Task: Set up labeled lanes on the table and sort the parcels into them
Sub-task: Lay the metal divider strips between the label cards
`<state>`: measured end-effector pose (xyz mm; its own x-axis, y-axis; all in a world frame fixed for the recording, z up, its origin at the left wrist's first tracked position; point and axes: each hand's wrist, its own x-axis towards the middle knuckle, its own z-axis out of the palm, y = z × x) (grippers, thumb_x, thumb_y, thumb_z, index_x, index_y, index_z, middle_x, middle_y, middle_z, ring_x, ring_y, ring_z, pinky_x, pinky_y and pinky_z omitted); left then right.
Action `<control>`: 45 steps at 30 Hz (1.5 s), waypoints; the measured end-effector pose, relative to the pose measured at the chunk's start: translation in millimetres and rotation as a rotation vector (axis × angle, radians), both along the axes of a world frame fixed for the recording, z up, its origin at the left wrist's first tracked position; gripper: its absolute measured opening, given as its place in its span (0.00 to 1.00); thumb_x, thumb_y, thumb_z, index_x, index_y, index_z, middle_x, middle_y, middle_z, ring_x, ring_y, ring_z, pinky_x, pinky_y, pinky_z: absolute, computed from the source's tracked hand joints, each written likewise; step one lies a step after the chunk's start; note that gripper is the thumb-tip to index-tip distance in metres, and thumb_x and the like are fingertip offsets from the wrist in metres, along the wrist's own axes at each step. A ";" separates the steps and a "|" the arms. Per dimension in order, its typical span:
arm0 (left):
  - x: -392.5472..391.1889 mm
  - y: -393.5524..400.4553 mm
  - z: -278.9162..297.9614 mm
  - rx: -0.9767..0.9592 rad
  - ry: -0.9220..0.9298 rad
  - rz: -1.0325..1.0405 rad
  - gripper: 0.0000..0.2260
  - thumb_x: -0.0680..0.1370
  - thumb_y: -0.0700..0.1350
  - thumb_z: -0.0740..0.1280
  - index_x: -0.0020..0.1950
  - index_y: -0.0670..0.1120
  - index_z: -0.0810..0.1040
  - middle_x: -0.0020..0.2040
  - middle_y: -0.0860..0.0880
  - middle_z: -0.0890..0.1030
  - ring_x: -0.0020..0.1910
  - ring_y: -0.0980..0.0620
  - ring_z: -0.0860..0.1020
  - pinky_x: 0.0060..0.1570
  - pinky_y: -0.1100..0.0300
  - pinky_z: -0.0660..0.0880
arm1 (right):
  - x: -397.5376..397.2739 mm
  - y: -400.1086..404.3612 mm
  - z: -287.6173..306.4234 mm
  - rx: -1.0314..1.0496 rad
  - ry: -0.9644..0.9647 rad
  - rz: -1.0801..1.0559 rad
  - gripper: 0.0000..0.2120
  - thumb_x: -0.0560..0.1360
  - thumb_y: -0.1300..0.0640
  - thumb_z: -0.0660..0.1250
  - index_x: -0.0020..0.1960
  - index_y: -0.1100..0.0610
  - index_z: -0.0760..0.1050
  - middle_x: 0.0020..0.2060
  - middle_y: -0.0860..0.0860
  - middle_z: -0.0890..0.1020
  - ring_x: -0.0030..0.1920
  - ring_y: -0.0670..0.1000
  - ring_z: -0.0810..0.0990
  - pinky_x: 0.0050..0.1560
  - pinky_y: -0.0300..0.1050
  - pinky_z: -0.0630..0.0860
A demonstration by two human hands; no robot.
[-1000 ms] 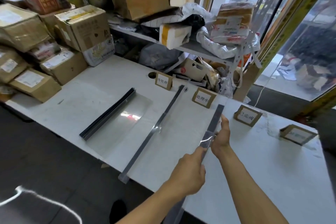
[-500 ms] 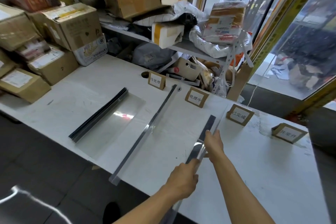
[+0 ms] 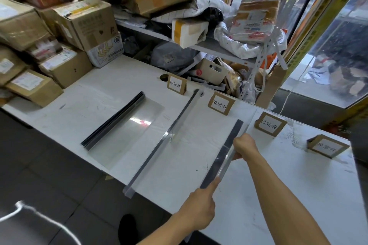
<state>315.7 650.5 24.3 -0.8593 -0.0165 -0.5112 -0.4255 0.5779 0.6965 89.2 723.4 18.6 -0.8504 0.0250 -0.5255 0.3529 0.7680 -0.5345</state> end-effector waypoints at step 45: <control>-1.3 16.6 -8.0 0.036 0.043 0.035 0.26 0.86 0.49 0.57 0.83 0.56 0.52 0.71 0.45 0.75 0.66 0.42 0.76 0.67 0.54 0.70 | -38.7 12.1 -16.9 0.082 0.118 0.015 0.06 0.85 0.60 0.61 0.61 0.60 0.70 0.50 0.59 0.77 0.42 0.57 0.79 0.36 0.47 0.78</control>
<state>314.4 667.1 16.3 -0.8797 -0.0292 -0.4746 -0.4142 0.5372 0.7347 50.5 735.5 1.7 -0.9068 0.0503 -0.4185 0.2793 0.8153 -0.5072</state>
